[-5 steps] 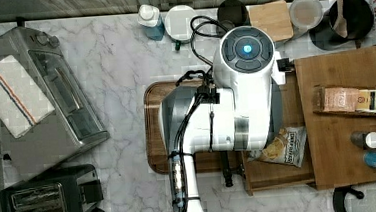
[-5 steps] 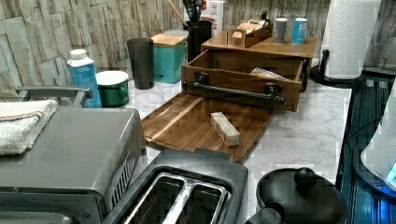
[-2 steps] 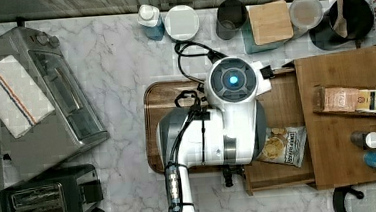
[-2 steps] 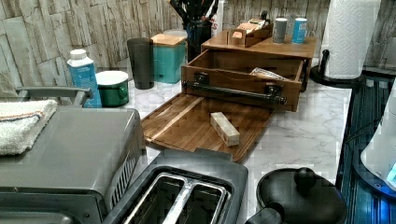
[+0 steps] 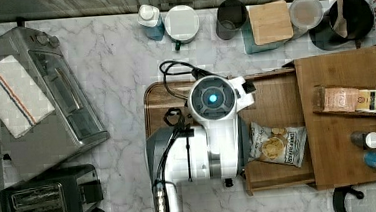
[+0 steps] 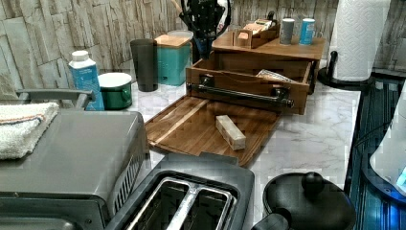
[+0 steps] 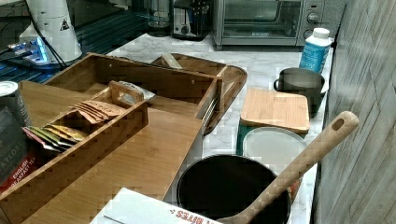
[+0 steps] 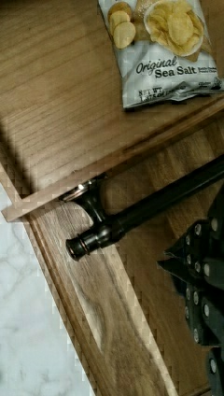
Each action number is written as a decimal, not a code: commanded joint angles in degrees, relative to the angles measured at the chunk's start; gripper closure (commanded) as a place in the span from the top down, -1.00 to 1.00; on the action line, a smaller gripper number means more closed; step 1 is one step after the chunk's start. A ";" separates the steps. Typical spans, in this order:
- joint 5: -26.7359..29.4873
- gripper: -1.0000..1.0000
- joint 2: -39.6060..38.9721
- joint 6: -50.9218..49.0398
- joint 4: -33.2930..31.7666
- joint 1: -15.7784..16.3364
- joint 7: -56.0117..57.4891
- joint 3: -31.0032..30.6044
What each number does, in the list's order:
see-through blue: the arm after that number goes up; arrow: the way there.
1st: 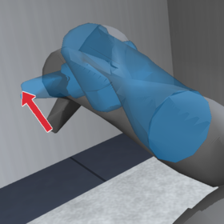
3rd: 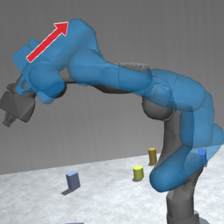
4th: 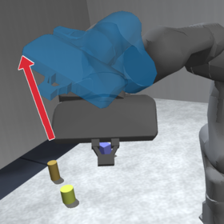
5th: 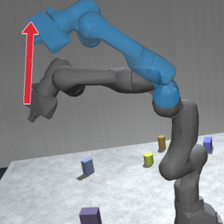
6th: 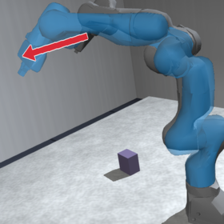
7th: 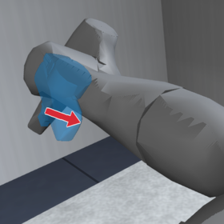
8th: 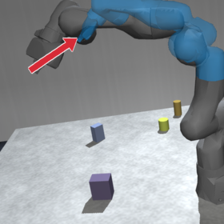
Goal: Close the drawer.
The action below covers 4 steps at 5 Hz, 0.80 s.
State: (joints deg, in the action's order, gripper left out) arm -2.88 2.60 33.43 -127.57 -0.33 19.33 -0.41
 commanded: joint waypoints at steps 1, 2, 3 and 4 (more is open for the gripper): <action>3.11 -1.00 5.34 5.74 -5.03 2.27 19.17 0.06; -0.49 -1.00 1.84 4.03 -4.01 2.62 19.69 -1.76; -3.60 -1.00 1.44 8.24 -7.31 2.23 17.47 -3.49; -2.42 -1.00 0.67 9.59 -9.18 3.30 17.97 -2.71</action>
State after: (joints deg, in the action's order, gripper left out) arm -5.90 3.66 40.99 -134.29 0.98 36.37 -1.29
